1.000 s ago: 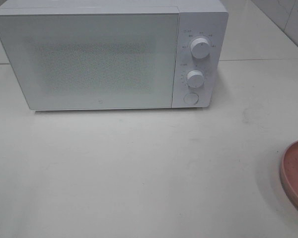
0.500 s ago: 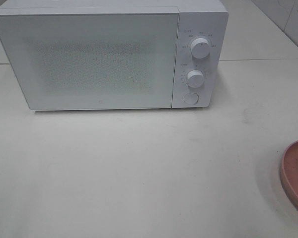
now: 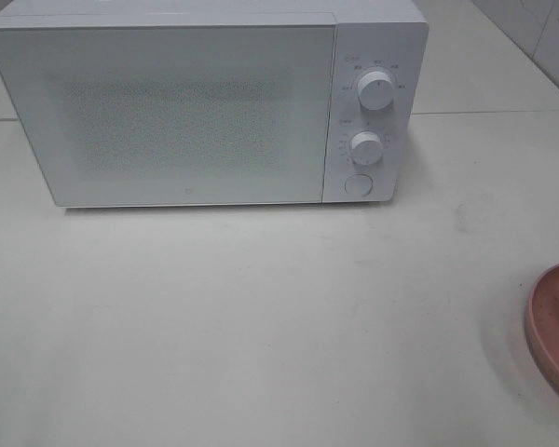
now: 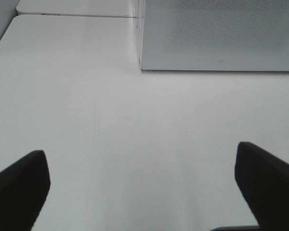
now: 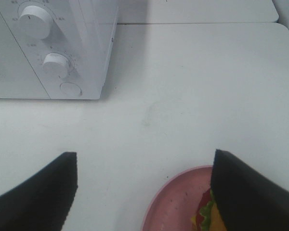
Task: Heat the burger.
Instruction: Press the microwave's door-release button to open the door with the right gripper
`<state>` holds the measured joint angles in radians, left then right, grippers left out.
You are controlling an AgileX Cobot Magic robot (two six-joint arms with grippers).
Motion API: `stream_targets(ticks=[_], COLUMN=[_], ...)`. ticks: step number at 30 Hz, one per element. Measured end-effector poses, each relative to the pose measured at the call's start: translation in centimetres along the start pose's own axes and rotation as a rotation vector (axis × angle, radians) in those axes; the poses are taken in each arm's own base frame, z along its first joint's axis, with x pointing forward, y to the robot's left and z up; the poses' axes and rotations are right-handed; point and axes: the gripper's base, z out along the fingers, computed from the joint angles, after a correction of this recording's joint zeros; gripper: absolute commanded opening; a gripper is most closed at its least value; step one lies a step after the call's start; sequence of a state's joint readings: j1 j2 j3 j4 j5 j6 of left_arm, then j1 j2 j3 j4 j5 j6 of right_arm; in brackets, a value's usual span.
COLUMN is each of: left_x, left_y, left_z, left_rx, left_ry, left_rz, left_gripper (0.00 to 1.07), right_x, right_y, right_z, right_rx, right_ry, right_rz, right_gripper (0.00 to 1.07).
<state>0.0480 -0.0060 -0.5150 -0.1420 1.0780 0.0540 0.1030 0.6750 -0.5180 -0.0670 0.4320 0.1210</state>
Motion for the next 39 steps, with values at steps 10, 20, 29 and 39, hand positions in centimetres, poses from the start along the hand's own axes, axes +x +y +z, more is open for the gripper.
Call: stream_targets(ticks=[10, 20, 29, 39], left_x=[0.0, 0.0, 0.0, 0.0], left_y=[0.0, 0.0, 0.0, 0.0], left_z=[0.0, 0.0, 0.0, 0.0], left_rx=[0.000, 0.000, 0.000, 0.000], left_ry=[0.000, 0.000, 0.000, 0.000], left_rz=[0.000, 0.000, 0.000, 0.000], left_gripper=[0.98, 0.98, 0.98, 0.98], right_x=[-1.4, -1.8, -1.2, 1.6], right_y=[0.3, 0.5, 0.7, 1.2], right_z=[3.0, 6.3, 8.9, 9.2], right_rx=[-0.016, -0.027, -0.048, -0.081], right_ry=[-0.058, -0.066, -0.155, -0.328], right_rz=[-0.003, -0.006, -0.006, 0.032], right_gripper=[0.75, 0.75, 0.75, 0.75])
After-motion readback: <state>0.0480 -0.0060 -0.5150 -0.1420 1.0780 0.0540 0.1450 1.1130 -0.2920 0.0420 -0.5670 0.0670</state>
